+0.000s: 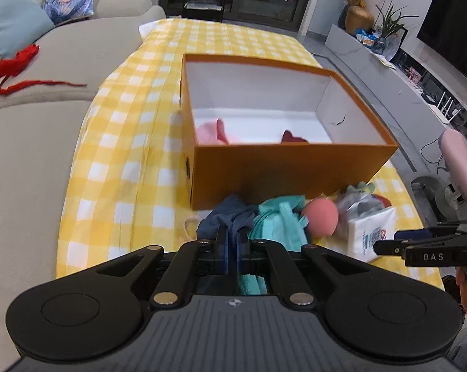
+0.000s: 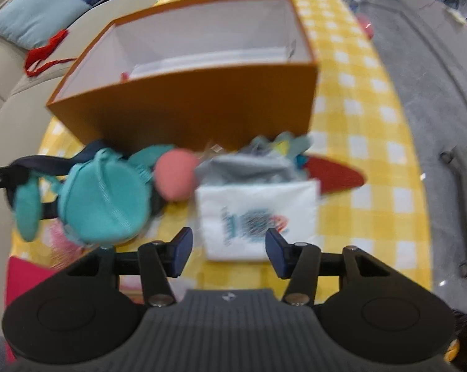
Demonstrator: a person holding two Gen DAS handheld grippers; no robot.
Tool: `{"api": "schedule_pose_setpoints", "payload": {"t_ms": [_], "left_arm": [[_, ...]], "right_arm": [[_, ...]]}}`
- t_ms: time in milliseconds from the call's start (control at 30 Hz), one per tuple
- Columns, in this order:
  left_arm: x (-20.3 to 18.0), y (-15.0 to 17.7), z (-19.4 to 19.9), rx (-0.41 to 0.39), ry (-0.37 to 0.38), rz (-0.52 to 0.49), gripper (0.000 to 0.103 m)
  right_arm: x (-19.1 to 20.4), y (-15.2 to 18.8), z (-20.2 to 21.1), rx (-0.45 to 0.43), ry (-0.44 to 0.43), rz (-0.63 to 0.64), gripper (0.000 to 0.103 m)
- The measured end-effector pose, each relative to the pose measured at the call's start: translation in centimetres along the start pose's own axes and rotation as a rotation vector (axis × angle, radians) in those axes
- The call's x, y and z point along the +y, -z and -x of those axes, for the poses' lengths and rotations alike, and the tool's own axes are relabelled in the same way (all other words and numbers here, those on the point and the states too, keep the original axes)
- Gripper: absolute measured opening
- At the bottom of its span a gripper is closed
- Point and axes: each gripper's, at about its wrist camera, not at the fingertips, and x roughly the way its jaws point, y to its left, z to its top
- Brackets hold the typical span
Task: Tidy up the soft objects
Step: 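Grasp the navy cloth with the left gripper while the right gripper grasps the white tissue pack, then carry navy cloth and tissue pack into the orange box and open both grippers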
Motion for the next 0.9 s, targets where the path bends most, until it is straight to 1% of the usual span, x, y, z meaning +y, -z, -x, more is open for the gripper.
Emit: {"api": "schedule_pose_setpoints", "payload": {"t_ms": [33, 100, 200, 300, 400, 433, 500, 533, 567, 600, 633, 700, 767, 800, 833, 867, 900], "left_arm": [[-0.2, -0.2, 0.0, -0.005, 0.000, -0.003, 0.004], [-0.3, -0.7, 0.0, -0.020, 0.001, -0.003, 0.003], [-0.3, -1.3, -0.3, -0.023, 0.018, 0.007, 0.003], [-0.1, -1.7, -0.8, -0.027, 0.020, 0.015, 0.003], [-0.3, -1.8, -1.5, -0.018, 0.025, 0.005, 0.003], [-0.3, -1.8, -1.8, -0.013, 0.027, -0.001, 0.003], [-0.5, -1.7, -2.2, -0.003, 0.025, -0.008, 0.003], [-0.5, -1.6, -2.4, 0.001, 0.027, -0.008, 0.003], [-0.6, -1.5, -2.5, 0.005, 0.028, -0.007, 0.003], [-0.6, -1.4, -2.6, 0.006, 0.027, -0.008, 0.003], [-0.6, -1.3, -2.5, 0.007, 0.024, -0.012, 0.003], [-0.7, -1.3, -2.4, 0.007, 0.020, -0.016, 0.003], [-0.7, -1.3, -2.1, 0.005, 0.020, -0.016, 0.003], [-0.8, -1.3, -1.9, 0.004, 0.020, -0.016, 0.003], [-0.8, -1.3, -1.8, 0.003, 0.020, -0.015, 0.003], [-0.9, -1.3, -1.6, 0.001, 0.020, -0.014, 0.003], [-1.0, -1.3, -1.4, 0.000, 0.017, -0.016, 0.003]], "right_arm": [[-0.1, -0.4, -0.3, -0.006, 0.017, 0.009, 0.063], [-0.7, -0.9, -0.5, -0.014, 0.035, 0.027, 0.075], [-1.4, -1.6, -1.9, -0.006, 0.050, 0.046, 0.074], [-2.0, -2.0, -3.5, 0.017, 0.045, 0.031, 0.073], [-2.5, -1.8, -4.8, 0.022, 0.044, 0.029, 0.077], [-2.6, -1.8, -5.2, 0.029, 0.040, 0.028, 0.077], [-3.2, -1.5, -6.0, 0.053, 0.000, -0.014, 0.078], [-3.8, -1.3, -6.4, 0.063, -0.025, -0.064, 0.077], [-4.3, -1.1, -6.5, 0.067, -0.049, -0.097, 0.075], [-4.5, -1.0, -6.4, 0.061, -0.056, -0.110, 0.069], [-4.5, -1.0, -6.1, 0.064, -0.056, -0.109, 0.066], [-4.4, -0.8, -5.2, 0.057, -0.040, -0.112, 0.055], [-4.4, -0.4, -3.9, 0.060, -0.031, -0.116, 0.052], [-4.4, -0.1, -3.5, 0.064, -0.020, -0.117, 0.044], [-4.5, 0.2, -2.9, 0.058, -0.019, -0.114, 0.038], [-4.6, 0.5, -2.5, 0.057, -0.028, -0.115, 0.036], [-4.7, 0.7, -2.1, 0.061, -0.031, -0.124, 0.029]]}}
